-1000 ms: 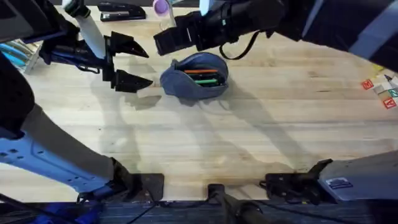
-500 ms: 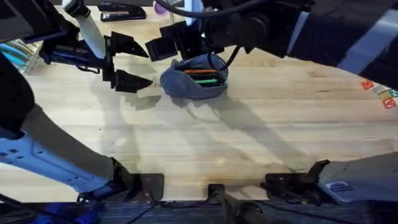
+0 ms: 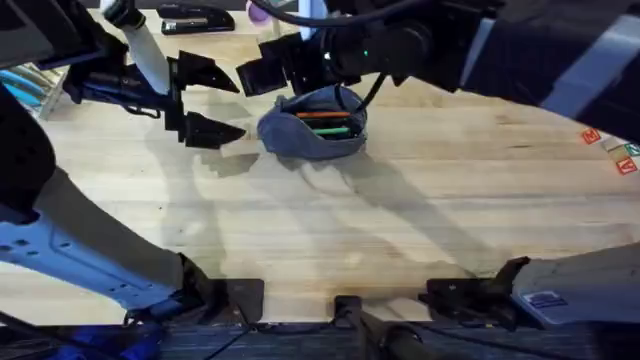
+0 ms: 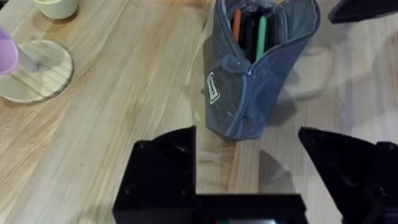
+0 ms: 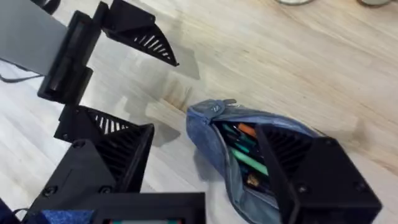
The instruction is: Unzip the bag, pick up the pens from the table one at a time and place them inside, then zip the bag closed.
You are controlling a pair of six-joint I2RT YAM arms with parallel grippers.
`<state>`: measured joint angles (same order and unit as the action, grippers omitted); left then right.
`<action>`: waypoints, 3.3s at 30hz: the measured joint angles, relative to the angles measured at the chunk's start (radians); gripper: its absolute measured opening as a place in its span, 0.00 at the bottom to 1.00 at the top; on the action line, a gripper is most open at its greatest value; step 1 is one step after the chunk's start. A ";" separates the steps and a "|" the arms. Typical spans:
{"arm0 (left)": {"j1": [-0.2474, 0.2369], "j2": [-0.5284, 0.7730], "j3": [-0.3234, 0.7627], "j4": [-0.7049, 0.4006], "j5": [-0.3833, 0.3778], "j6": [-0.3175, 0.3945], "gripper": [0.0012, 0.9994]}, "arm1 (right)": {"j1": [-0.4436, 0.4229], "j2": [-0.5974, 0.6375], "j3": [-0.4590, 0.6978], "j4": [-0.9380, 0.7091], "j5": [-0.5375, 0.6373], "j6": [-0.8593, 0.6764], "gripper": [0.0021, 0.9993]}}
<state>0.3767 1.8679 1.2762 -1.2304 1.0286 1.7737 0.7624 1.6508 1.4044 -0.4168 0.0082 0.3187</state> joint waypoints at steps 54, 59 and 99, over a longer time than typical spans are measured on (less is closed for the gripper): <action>0.000 0.000 0.000 0.000 0.000 0.000 0.99 | 0.000 0.245 0.000 0.132 0.014 -0.061 0.03; 0.000 0.000 0.000 0.000 0.000 0.000 0.99 | 0.000 0.245 0.001 0.134 0.014 -0.084 0.03; -0.196 0.146 0.000 0.267 0.116 -0.190 0.99 | 0.003 0.175 0.001 0.120 0.006 -0.178 0.03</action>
<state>0.1806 2.0134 1.2758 -0.9634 1.1445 1.5835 0.7658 1.8256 1.4052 -0.2966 0.0147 0.1404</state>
